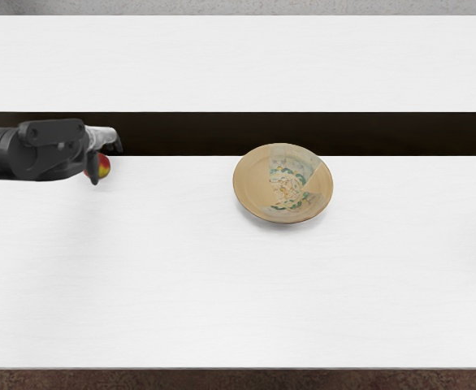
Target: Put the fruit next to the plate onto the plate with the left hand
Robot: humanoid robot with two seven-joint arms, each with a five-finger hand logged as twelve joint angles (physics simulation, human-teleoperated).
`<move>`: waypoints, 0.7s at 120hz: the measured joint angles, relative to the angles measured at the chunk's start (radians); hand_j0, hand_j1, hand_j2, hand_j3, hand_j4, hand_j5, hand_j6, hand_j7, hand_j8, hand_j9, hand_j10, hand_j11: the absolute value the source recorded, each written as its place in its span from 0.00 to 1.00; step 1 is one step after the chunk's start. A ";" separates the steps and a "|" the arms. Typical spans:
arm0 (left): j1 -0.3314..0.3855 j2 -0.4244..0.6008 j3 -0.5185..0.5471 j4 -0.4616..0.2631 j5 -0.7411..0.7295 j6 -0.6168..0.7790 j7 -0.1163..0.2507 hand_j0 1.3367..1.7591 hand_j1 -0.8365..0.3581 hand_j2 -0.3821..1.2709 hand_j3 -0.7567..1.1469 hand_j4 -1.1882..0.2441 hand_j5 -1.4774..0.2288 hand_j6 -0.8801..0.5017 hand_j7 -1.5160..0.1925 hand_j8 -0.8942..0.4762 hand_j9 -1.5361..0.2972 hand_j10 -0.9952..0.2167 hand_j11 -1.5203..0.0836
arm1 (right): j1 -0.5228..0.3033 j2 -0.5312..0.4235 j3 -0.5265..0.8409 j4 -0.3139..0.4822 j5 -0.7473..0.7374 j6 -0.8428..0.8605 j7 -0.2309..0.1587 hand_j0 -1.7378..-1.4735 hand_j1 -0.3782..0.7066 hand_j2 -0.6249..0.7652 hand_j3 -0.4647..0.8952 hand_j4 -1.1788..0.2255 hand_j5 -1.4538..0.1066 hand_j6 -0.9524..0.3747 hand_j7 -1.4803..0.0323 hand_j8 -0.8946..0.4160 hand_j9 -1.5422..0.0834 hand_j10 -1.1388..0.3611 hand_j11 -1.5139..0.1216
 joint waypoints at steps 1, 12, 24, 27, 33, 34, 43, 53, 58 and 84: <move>0.000 0.000 0.000 -0.001 0.000 0.002 0.000 0.76 0.49 0.30 0.40 0.64 0.64 0.50 0.69 0.32 0.50 0.40 0.54 | 0.000 0.000 0.000 0.000 0.000 0.000 0.000 0.30 0.06 0.45 0.34 0.82 0.91 0.70 0.96 0.66 0.93 0.74 0.91; 0.000 0.001 -0.002 -0.010 -0.002 0.015 0.002 0.76 0.47 0.30 0.40 0.62 0.67 0.42 0.81 0.30 0.47 0.38 0.51 | 0.000 0.000 0.000 0.000 0.000 0.000 0.000 0.30 0.06 0.45 0.34 0.82 0.91 0.70 0.96 0.66 0.93 0.74 0.91; 0.000 0.020 -0.004 -0.017 -0.005 0.021 -0.007 0.76 0.45 0.33 0.40 0.59 0.62 0.44 0.64 0.31 0.44 0.36 0.48 | 0.000 0.000 0.000 0.000 0.000 0.000 0.000 0.30 0.06 0.45 0.34 0.82 0.91 0.70 0.96 0.66 0.93 0.74 0.91; -0.001 0.028 -0.003 -0.021 -0.006 0.022 -0.009 0.76 0.44 0.34 0.40 0.56 0.59 0.43 0.64 0.32 0.43 0.35 0.47 | 0.000 0.000 0.000 0.000 0.000 0.000 0.000 0.30 0.06 0.45 0.34 0.82 0.91 0.70 0.96 0.66 0.93 0.74 0.91; -0.002 0.034 0.000 -0.028 -0.006 0.024 -0.015 0.76 0.44 0.36 0.40 0.55 0.57 0.46 0.62 0.32 0.41 0.34 0.46 | 0.000 0.000 0.000 0.000 0.000 0.000 0.000 0.30 0.06 0.45 0.34 0.82 0.91 0.70 0.96 0.66 0.93 0.74 0.91; -0.001 0.034 0.000 -0.029 -0.006 0.025 -0.016 0.76 0.44 0.36 0.40 0.56 0.56 0.48 0.60 0.32 0.41 0.34 0.45 | 0.000 0.000 0.000 0.000 0.000 0.000 0.000 0.30 0.06 0.45 0.34 0.82 0.91 0.70 0.96 0.66 0.93 0.74 0.91; 0.000 0.036 0.005 -0.034 -0.005 0.028 -0.023 0.75 0.44 0.34 0.40 0.65 0.46 0.55 0.52 0.34 0.39 0.36 0.43 | 0.000 0.000 0.000 0.000 0.000 0.000 0.000 0.30 0.06 0.45 0.34 0.82 0.91 0.70 0.96 0.66 0.93 0.74 0.91; -0.001 0.042 0.005 -0.038 -0.008 0.028 -0.031 0.75 0.43 0.34 0.40 0.65 0.46 0.56 0.52 0.36 0.36 0.39 0.40 | 0.000 0.000 0.000 0.000 0.000 0.000 0.000 0.30 0.06 0.45 0.34 0.82 0.91 0.70 0.96 0.66 0.93 0.74 0.91; -0.002 0.043 0.006 -0.040 -0.009 0.028 -0.033 0.75 0.43 0.34 0.40 0.66 0.46 0.56 0.52 0.38 0.34 0.40 0.37 | 0.000 0.000 0.000 0.000 0.000 0.000 0.000 0.30 0.06 0.45 0.34 0.82 0.91 0.70 0.96 0.66 0.93 0.74 0.91; -0.019 0.057 0.008 -0.059 -0.019 0.022 -0.038 0.74 0.43 0.35 0.40 0.54 0.32 0.41 0.39 0.42 0.25 0.44 0.26 | 0.000 0.000 0.000 0.000 0.000 0.000 0.000 0.30 0.06 0.45 0.34 0.82 0.91 0.70 0.96 0.66 0.93 0.74 0.91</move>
